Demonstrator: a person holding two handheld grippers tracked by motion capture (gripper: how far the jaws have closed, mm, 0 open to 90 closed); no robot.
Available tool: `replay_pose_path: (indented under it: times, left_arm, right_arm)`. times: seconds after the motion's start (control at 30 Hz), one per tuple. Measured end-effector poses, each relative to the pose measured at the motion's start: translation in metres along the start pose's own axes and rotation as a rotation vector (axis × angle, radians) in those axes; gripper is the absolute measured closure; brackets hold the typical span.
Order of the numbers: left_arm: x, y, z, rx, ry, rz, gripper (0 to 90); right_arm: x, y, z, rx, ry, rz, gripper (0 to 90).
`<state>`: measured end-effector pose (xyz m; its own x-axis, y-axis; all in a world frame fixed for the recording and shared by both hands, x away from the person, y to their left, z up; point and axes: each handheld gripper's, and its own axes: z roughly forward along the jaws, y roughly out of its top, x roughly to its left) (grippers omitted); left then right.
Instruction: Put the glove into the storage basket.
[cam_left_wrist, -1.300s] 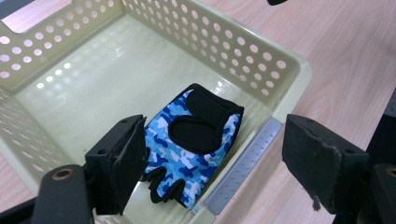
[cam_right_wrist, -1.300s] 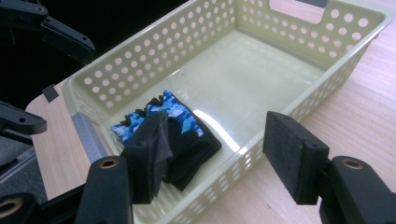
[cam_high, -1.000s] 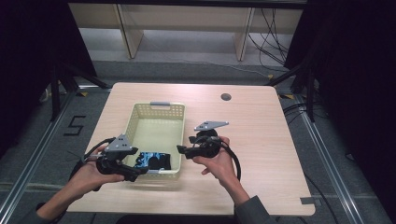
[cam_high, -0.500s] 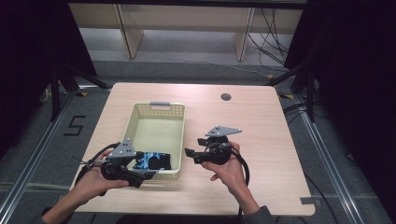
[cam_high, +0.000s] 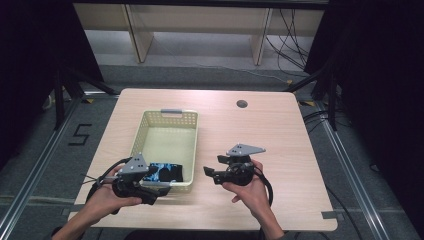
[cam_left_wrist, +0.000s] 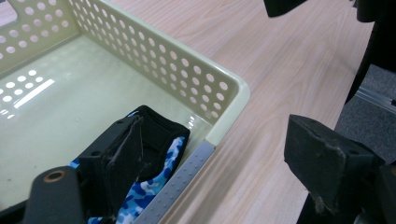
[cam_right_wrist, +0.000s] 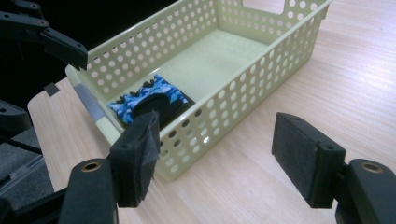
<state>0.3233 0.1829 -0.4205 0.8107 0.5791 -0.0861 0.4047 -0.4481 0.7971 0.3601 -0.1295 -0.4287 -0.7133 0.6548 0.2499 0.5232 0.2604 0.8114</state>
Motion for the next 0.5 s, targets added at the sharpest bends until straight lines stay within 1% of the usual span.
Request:
replay_pose_path:
  times: [0.03, 0.07, 0.1, 0.13, 0.17, 0.2, 0.23, 0.27, 0.3, 0.33, 0.37, 0.4, 0.43, 0.47, 0.5]
  left_arm:
    - [-0.001, -0.001, 0.001, -0.006, -0.002, -0.006, 19.2]
    - [-0.002, -0.002, 0.002, -0.014, 0.0, -0.008, 19.2]
    - [-0.003, -0.003, 0.002, -0.013, -0.005, -0.005, 19.2]
    - [-0.004, -0.003, 0.003, -0.017, -0.009, -0.009, 19.2]
    - [-0.005, -0.004, 0.004, -0.016, -0.005, -0.005, 19.2]
    - [-0.006, -0.005, 0.004, -0.018, -0.006, -0.007, 19.1]
    - [-0.007, -0.005, 0.005, -0.023, -0.005, -0.003, 19.2]
    - [-0.009, -0.006, 0.006, -0.024, -0.006, -0.015, 19.2]
    - [-0.01, -0.006, 0.006, -0.032, -0.011, -0.012, 19.2]
    - [-0.011, -0.007, 0.007, -0.041, -0.018, -0.022, 19.2]
    - [-0.012, -0.007, 0.007, -0.035, -0.017, -0.009, 19.2]
    - [-0.013, -0.008, 0.008, -0.039, -0.016, -0.008, 19.2]
    - [-0.014, -0.009, 0.009, -0.039, -0.018, -0.003, 19.2]
    - [-0.016, -0.011, 0.01, -0.027, -0.017, -0.006, 19.2]
    - [-0.017, -0.012, 0.01, -0.024, -0.011, -0.004, 19.2]
  right_arm:
    - [-0.002, -0.001, -0.001, -0.012, -0.007, -0.026, 33.5]
    - [-0.001, -0.002, -0.002, -0.014, 0.004, -0.012, 33.5]
    - [0.0, -0.003, -0.003, -0.007, -0.001, -0.019, 33.5]
    - [-0.001, -0.004, -0.004, -0.02, -0.004, -0.047, 33.5]
    - [0.0, -0.005, -0.005, -0.014, 0.0, -0.033, 33.4]
    - [0.001, -0.006, -0.006, -0.007, -0.003, -0.029, 33.2]
    - [0.001, -0.007, -0.007, -0.009, -0.005, -0.033, 32.9]
    - [0.0, -0.008, -0.007, -0.006, 0.006, -0.04, 32.8]
    - [0.001, -0.01, -0.008, -0.001, 0.006, -0.021, 32.1]
    - [-0.001, -0.011, -0.007, -0.011, 0.016, -0.043, 31.3]
    - [-0.002, -0.012, -0.009, -0.006, 0.015, -0.032, 30.9]
    - [-0.002, -0.014, -0.009, -0.005, 0.016, -0.027, 30.7]
    - [0.0, -0.015, -0.01, 0.009, 0.009, -0.018, 29.9]
    - [-0.002, -0.017, -0.009, 0.002, 0.009, -0.036, 28.3]
    - [-0.002, -0.019, -0.009, 0.013, -0.001, -0.036, 27.2]
